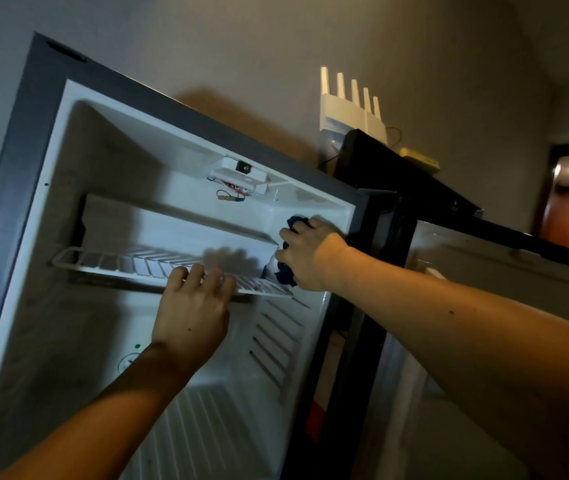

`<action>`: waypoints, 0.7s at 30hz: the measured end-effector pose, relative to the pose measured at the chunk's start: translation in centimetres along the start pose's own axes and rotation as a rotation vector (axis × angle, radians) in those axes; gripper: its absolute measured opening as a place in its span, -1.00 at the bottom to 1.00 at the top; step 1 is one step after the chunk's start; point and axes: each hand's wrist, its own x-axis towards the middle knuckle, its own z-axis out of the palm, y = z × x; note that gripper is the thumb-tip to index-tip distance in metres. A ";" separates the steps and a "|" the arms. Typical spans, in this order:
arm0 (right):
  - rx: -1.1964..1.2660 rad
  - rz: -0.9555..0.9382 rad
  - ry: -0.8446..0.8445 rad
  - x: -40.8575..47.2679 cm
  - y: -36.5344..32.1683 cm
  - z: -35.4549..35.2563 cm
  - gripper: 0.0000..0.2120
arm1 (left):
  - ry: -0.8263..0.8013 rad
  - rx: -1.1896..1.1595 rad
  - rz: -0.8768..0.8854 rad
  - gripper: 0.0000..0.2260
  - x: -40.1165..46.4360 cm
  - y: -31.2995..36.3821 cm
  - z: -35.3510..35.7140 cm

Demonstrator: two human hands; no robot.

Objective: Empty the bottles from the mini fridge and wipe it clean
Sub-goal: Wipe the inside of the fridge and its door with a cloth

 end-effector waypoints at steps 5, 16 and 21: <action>-0.098 -0.031 0.072 -2.7 0.8 -1.0 -0.60 | -0.072 -0.012 -0.019 -0.69 -0.1 0.0 -0.6; -0.044 0.004 0.143 -4.9 2.4 -0.5 -0.57 | -0.097 -0.054 -0.029 -0.62 -0.2 0.0 -0.8; -0.070 -0.084 0.089 -5.2 0.8 -1.1 -0.56 | -0.085 -0.017 -0.016 -0.62 -0.2 -0.2 -0.6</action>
